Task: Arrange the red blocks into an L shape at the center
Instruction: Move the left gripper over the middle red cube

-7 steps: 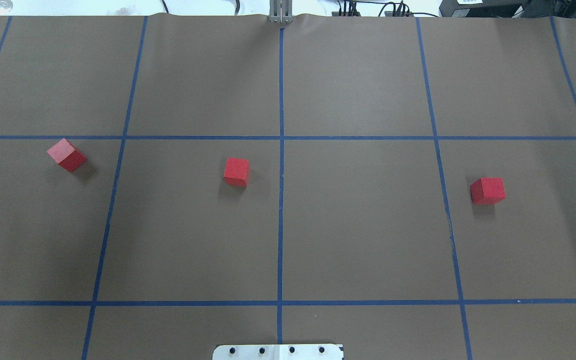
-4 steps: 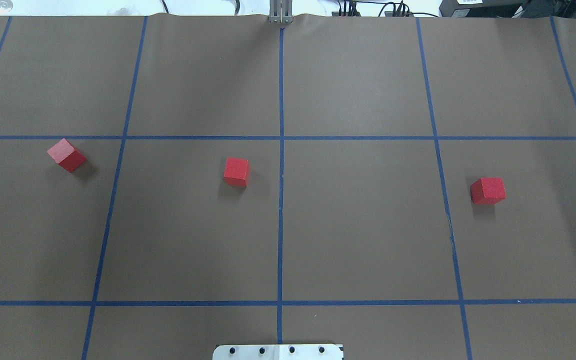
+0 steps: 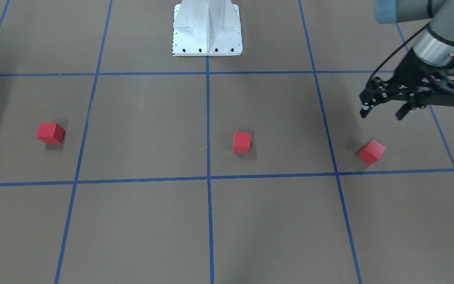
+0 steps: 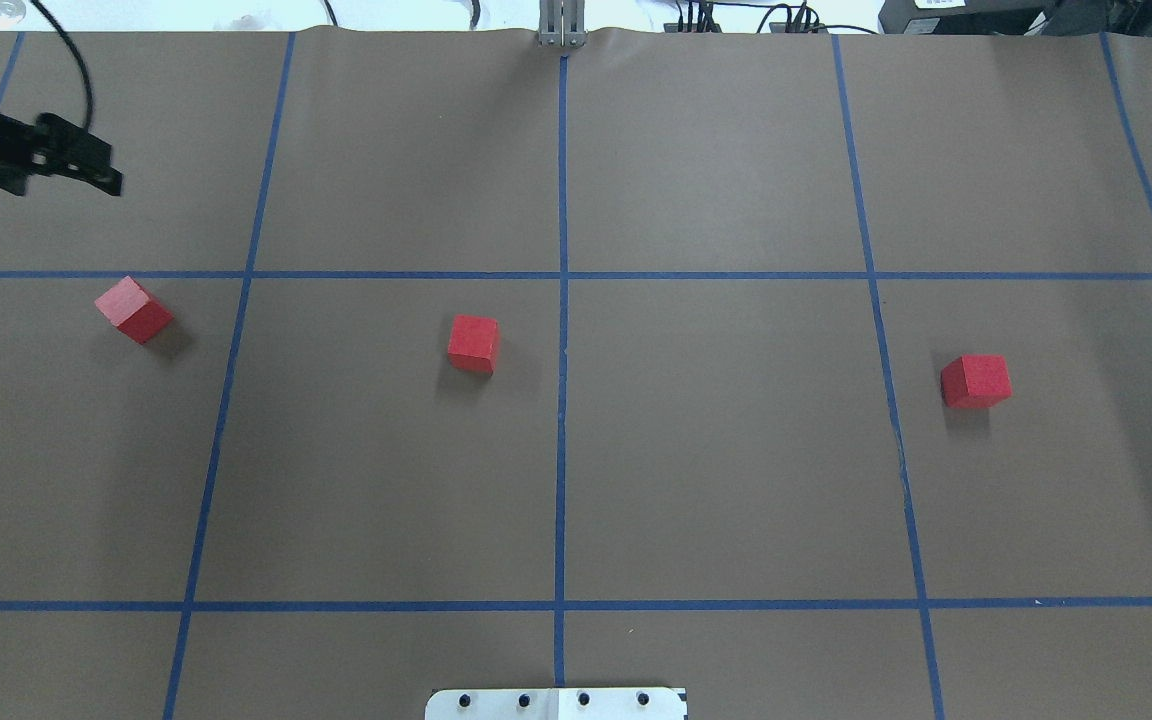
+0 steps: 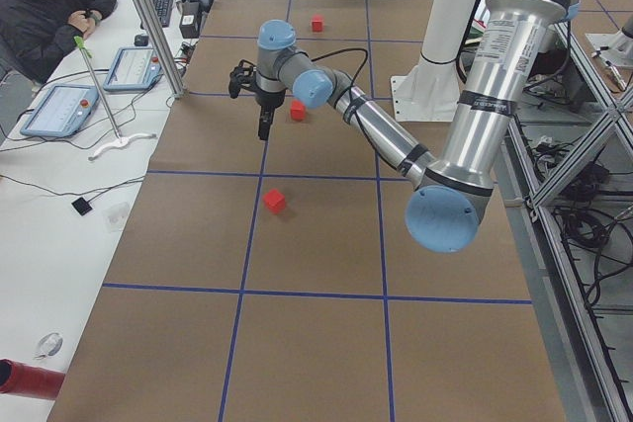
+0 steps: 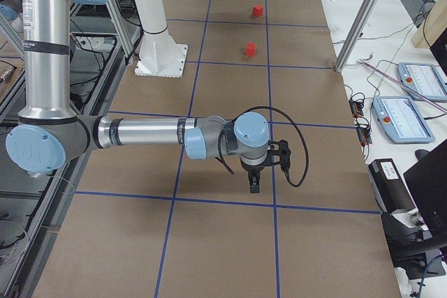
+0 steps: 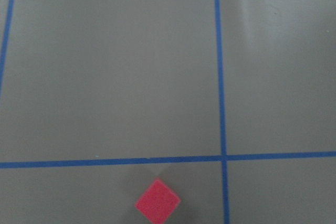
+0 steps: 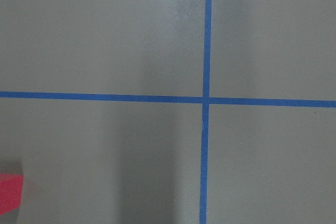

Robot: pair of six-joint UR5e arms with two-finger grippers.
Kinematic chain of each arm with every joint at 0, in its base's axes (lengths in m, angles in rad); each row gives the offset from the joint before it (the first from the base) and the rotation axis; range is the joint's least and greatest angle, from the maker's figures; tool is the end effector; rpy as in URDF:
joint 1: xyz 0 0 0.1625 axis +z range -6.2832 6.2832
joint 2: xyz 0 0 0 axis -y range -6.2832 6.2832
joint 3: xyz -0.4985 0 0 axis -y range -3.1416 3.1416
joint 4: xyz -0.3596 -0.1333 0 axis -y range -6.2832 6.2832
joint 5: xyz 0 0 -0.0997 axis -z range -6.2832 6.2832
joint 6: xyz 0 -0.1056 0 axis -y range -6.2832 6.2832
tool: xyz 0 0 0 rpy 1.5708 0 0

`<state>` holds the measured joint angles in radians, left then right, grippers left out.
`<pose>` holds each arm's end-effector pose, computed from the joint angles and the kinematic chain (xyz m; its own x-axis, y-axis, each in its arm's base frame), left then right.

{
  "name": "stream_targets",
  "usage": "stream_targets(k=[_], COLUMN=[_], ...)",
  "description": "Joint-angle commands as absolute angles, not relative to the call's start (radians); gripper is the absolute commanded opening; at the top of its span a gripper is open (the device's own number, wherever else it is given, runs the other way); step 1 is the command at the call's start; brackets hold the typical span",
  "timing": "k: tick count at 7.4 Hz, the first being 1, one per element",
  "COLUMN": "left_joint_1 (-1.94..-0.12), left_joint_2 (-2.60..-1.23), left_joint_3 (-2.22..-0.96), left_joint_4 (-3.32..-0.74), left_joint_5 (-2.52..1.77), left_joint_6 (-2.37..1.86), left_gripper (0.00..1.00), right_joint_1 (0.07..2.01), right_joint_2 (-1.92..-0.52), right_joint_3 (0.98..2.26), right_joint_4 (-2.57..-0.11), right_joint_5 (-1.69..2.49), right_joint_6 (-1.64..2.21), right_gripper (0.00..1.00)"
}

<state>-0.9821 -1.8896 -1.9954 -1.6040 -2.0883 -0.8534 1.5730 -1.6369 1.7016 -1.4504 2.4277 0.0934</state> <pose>0.2415 -0.5078 0.3881 0.6470 0.0598 -0.7601 0.1392 0.9709 0.1949 0.0544 -0.4365 0.6863 0.6520 -0.0454 0.7568 -0.0633 0.9915 0.1140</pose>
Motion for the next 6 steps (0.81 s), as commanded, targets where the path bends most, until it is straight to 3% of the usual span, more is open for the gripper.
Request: stream_targets(k=[1,2,4,6], left_joint_1=[-0.675,-0.607,-0.545,-0.540], left_joint_2=[-2.061,-2.133,-2.149,-2.164], left_joint_3=[-1.950,-1.865,-1.682,-1.615], left_joint_4=[-1.611,-1.659,-1.889,-1.934], left_joint_5=[-1.802,-1.714,-1.629,-1.623], left_joint_6=[-1.102,-1.150,-1.155,-1.146], left_gripper=[0.99,0.99,0.99,0.99], right_joint_1=[1.551,1.542,1.532,1.532], right_joint_2=[-1.634,-1.632,-1.632,-1.632], right_joint_3=[1.701,1.701,1.700,1.698], right_joint_4=[-1.448,-1.448,-1.450,-1.450], right_joint_5=[2.422,2.422,2.418,2.416], right_joint_6=[0.092,0.091,0.091,0.091], right_gripper=[0.99,0.99,0.99,0.99])
